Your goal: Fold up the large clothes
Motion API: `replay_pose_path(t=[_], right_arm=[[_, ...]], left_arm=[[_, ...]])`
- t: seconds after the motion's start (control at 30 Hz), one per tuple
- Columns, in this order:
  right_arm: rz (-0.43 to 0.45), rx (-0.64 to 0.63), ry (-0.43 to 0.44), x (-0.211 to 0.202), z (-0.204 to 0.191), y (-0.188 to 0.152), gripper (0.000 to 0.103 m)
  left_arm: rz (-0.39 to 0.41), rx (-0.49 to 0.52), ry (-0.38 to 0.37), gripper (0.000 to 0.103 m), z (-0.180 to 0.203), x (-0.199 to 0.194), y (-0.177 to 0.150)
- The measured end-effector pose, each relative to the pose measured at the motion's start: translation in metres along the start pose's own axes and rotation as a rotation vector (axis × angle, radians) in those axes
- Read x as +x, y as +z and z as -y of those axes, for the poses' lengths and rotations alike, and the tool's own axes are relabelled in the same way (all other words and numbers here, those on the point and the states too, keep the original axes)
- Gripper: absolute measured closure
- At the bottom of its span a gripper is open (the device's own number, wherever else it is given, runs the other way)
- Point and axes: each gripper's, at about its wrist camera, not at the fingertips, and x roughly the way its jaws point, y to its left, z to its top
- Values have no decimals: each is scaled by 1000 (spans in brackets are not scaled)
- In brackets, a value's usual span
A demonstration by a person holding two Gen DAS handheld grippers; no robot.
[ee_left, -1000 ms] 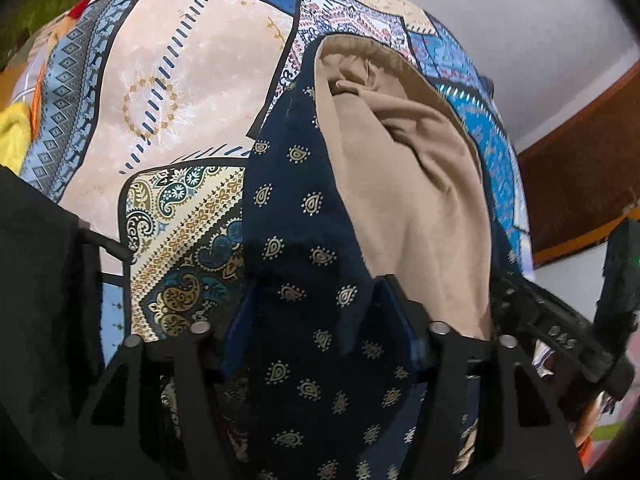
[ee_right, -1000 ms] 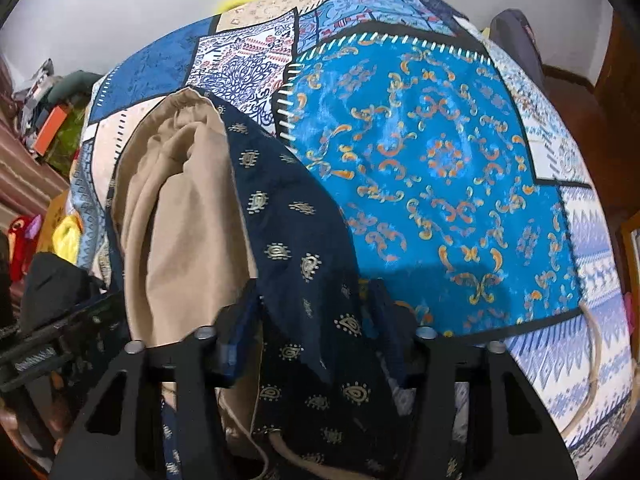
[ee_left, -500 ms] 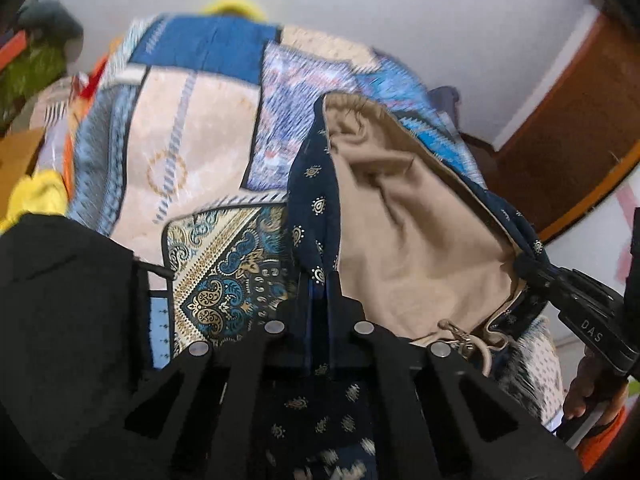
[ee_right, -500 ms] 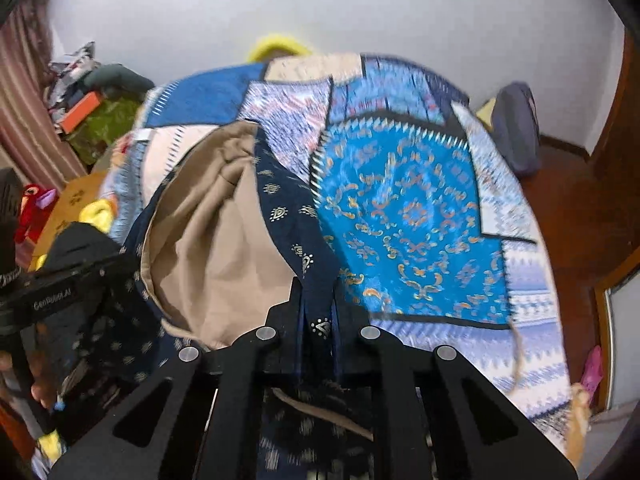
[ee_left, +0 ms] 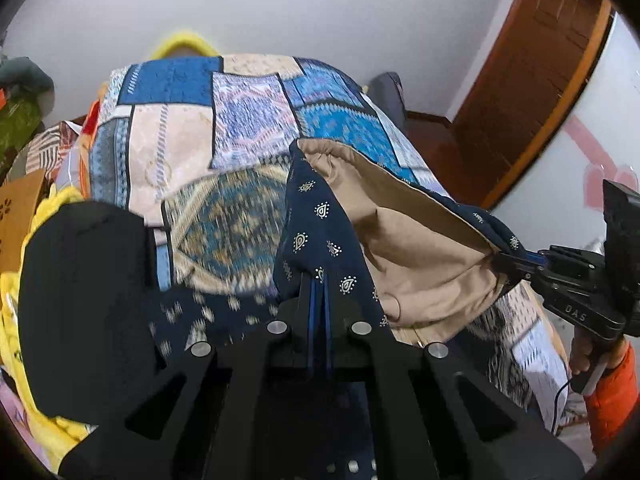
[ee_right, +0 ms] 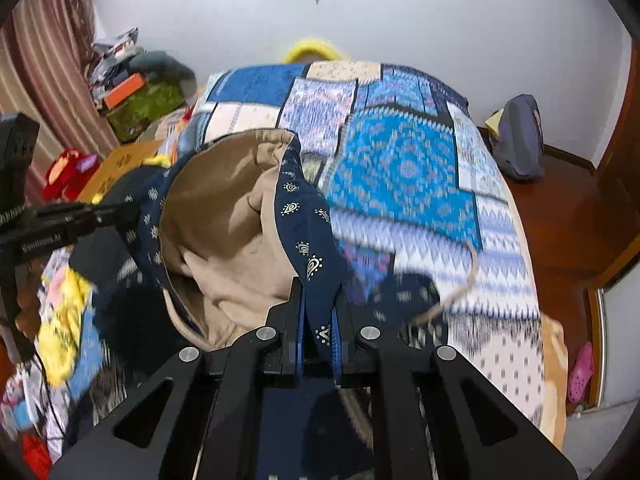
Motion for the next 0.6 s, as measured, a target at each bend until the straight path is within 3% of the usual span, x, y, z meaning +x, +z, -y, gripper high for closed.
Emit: replay_pose_path(t=[0.2, 0.37, 0.6], right_arm=[[-74, 10, -36, 8, -4, -45, 94], [-113, 40, -69, 23, 1, -71, 93], [-134, 32, -134, 35, 0, -75, 89]], left_arm=[[-53, 34, 55, 101, 5, 5, -48], [-104, -10, 72, 101, -8, 18, -83], [-186, -75, 83, 97, -25, 44, -112]])
